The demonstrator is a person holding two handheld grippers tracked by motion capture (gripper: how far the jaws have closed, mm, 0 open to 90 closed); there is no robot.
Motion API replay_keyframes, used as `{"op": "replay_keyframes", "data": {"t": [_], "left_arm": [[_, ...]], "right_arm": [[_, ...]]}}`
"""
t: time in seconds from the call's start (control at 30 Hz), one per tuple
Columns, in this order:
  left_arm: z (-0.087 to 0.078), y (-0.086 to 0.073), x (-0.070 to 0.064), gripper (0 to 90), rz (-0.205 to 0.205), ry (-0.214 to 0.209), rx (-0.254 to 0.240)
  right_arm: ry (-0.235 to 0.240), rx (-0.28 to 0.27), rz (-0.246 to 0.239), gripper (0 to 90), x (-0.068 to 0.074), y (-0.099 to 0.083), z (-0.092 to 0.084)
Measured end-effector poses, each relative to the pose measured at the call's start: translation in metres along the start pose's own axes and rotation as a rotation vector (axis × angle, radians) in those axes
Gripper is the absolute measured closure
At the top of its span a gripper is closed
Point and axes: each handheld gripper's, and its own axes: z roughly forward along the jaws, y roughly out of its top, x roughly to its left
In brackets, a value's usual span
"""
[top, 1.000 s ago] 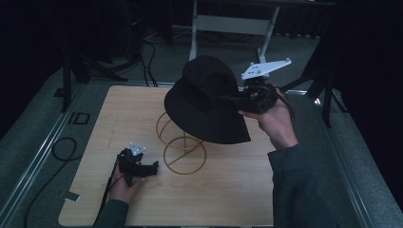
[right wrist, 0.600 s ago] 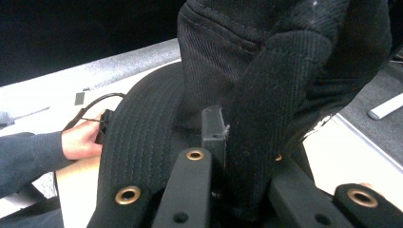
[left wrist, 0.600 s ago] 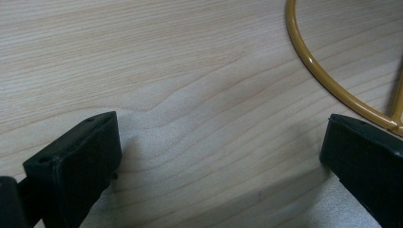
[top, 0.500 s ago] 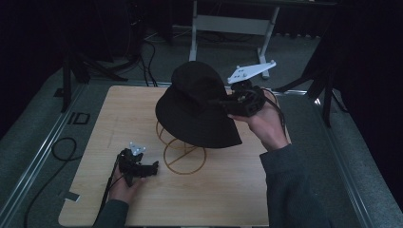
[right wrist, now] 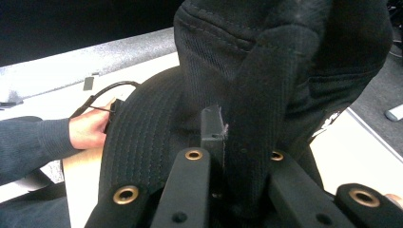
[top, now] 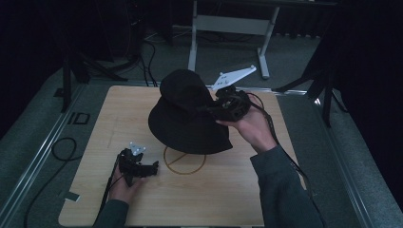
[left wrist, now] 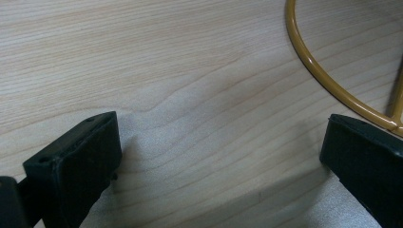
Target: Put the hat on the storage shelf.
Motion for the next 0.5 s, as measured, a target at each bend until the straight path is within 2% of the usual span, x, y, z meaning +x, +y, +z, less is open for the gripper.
{"op": "replay_keyframes", "data": {"t": [0.37, 0.43, 0.5], "left_arm": [[0.0, 0.0, 0.0, 0.3, -0.001, -0.001, -0.001], [0.0, 0.0, 0.0, 0.3, -0.001, 0.0, -0.001], [0.0, 0.0, 0.0, 0.3, -0.002, 0.0, -0.001]], "right_arm": [[0.01, 0.052, -0.003, 77.7, 0.003, 0.0, 0.02], [0.002, 0.067, -0.007, 74.9, 0.003, 0.001, 0.024], [-0.007, 0.088, -0.002, 67.4, 0.004, 0.0, 0.03]]}}
